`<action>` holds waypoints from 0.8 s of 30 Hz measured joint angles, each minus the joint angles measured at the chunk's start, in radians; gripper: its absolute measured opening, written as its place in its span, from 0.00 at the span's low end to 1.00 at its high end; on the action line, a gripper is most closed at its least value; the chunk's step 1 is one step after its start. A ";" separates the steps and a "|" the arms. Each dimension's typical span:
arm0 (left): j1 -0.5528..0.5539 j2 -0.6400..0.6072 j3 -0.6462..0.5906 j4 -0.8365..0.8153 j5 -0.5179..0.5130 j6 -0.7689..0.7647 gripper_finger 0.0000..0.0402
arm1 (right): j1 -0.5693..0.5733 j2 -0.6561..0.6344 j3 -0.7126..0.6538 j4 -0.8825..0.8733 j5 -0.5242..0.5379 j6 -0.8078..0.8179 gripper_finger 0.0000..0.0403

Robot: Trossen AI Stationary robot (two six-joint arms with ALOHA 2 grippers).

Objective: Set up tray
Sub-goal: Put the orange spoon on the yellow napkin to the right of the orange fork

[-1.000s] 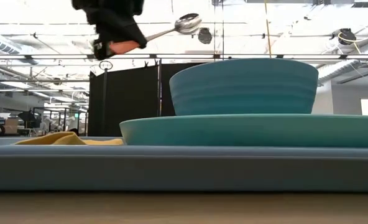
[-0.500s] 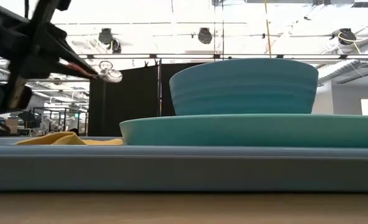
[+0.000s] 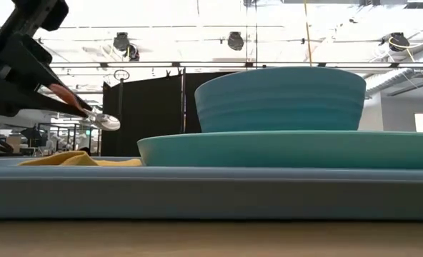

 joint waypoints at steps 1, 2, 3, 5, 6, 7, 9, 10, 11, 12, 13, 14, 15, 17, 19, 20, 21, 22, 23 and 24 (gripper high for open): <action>-0.008 0.009 0.001 0.001 -0.008 -0.020 0.01 | 0.000 -0.005 -0.006 -0.003 0.000 -0.003 0.10; -0.014 0.018 0.003 0.001 -0.018 -0.039 0.01 | 0.000 -0.011 -0.011 -0.003 0.000 -0.004 0.10; -0.018 0.026 0.003 0.006 -0.029 -0.056 0.01 | 0.000 -0.019 -0.016 -0.002 0.000 -0.005 0.09; -0.021 0.043 0.003 0.023 -0.032 -0.062 0.01 | 0.000 -0.045 -0.033 -0.003 0.000 -0.006 0.09; -0.021 0.049 0.003 0.023 -0.022 -0.070 0.01 | 0.000 -0.058 -0.043 -0.003 0.000 -0.007 0.09; -0.022 0.056 0.001 0.019 -0.015 -0.074 0.01 | 0.000 -0.077 -0.059 0.001 -0.001 -0.008 0.09; -0.027 0.065 -0.001 0.012 0.001 -0.078 0.01 | 0.000 -0.130 -0.116 0.004 -0.004 -0.008 0.09; -0.034 0.069 0.000 0.013 0.003 -0.080 0.01 | 0.000 -0.163 -0.157 0.020 -0.004 -0.007 0.09; -0.042 0.070 0.001 0.007 -0.002 -0.086 0.01 | 0.000 -0.201 -0.206 0.056 -0.004 0.000 0.08; -0.048 0.070 0.000 -0.008 -0.006 -0.099 0.01 | 0.000 -0.245 -0.263 0.098 -0.005 0.010 0.08; -0.052 0.070 0.000 -0.021 -0.007 -0.107 0.01 | 0.000 -0.293 -0.327 0.147 -0.004 0.016 0.08; -0.055 0.069 0.001 -0.030 -0.010 -0.117 0.01 | 0.000 -0.341 -0.386 0.198 0.002 0.016 0.07; -0.057 0.069 0.001 -0.035 -0.017 -0.123 0.01 | 0.000 -0.387 -0.444 0.250 0.016 0.016 0.06; -0.058 0.062 0.000 -0.036 -0.018 -0.124 0.01 | 0.000 -0.471 -0.549 0.333 0.061 0.021 0.05; -0.058 0.044 -0.002 -0.036 0.010 -0.110 0.01 | 0.000 -0.542 -0.628 0.393 0.105 0.023 0.05; -0.059 0.030 -0.003 -0.044 0.026 -0.101 0.01 | -0.001 -0.572 -0.658 0.410 0.125 0.024 0.05; -0.060 0.011 -0.004 -0.058 0.034 -0.100 0.01 | -0.001 -0.597 -0.681 0.417 0.132 0.026 0.05; -0.062 -0.012 -0.004 -0.071 0.037 -0.100 0.01 | -0.001 -0.617 -0.697 0.419 0.133 0.028 0.05; -0.063 -0.040 -0.003 -0.089 0.036 -0.100 0.01 | -0.001 -0.633 -0.708 0.419 0.133 0.036 0.05; -0.063 -0.069 -0.003 -0.115 0.034 -0.092 0.01 | -0.001 -0.644 -0.714 0.416 0.132 0.043 0.05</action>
